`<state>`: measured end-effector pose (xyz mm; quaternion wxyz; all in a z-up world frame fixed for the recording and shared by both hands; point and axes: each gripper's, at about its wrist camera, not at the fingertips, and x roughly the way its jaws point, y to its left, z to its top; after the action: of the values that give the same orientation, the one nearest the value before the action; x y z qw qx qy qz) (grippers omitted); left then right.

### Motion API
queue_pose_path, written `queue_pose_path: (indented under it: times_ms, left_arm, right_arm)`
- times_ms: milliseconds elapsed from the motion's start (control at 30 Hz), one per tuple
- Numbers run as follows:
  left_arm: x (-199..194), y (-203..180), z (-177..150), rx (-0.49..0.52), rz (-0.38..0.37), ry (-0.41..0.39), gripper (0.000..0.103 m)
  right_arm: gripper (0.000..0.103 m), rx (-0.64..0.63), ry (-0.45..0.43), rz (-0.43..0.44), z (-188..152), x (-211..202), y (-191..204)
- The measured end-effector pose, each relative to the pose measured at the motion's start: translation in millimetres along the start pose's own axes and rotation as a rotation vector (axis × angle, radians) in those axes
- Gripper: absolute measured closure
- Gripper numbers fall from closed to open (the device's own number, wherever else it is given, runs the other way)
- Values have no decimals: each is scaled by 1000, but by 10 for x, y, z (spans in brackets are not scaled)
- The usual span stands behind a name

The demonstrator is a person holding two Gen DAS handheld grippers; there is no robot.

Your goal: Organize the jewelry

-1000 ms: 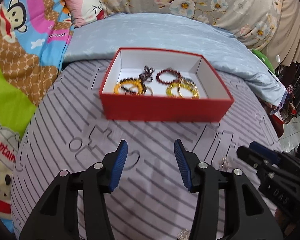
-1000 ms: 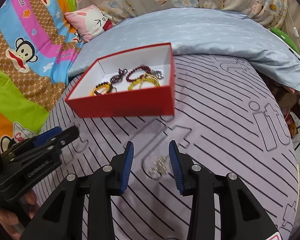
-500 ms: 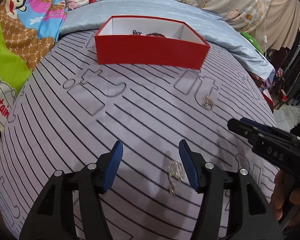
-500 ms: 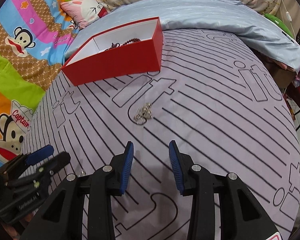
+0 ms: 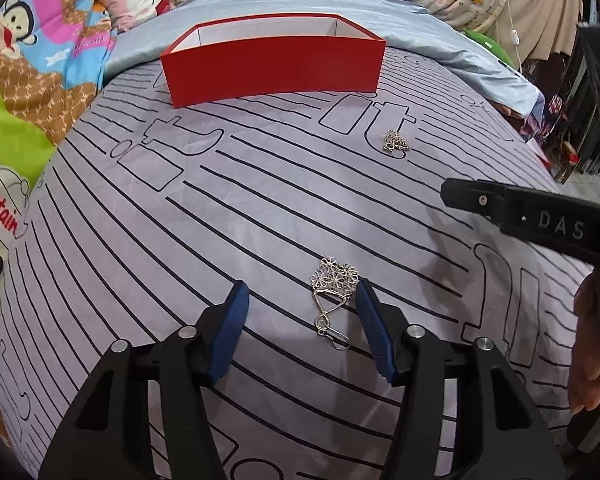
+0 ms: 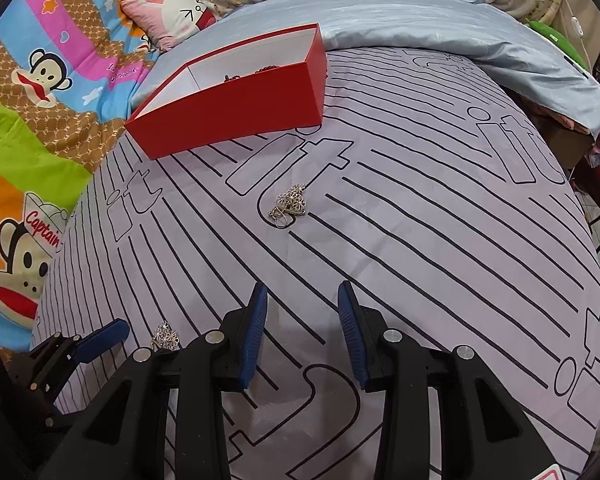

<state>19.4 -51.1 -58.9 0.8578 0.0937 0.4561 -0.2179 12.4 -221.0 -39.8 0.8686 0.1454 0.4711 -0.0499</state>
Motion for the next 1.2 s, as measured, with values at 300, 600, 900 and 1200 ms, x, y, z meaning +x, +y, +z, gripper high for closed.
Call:
queue_pose_path:
  times_ms: [300, 600, 900, 1200]
  left_arm:
    - [35, 121, 47, -4, 20, -35, 84]
    - [201, 429, 310, -98, 45, -34, 84]
    - [328, 562, 473, -124, 67, -45, 84]
    - [345, 554, 497, -124, 75, -50, 84]
  right_arm:
    - [66, -5, 4, 2, 47, 38, 16]
    - [66, -48, -6, -4, 253, 212, 114]
    - [66, -65, -4, -5, 430, 447, 209]
    - [83, -79, -20, -21, 474, 512, 227]
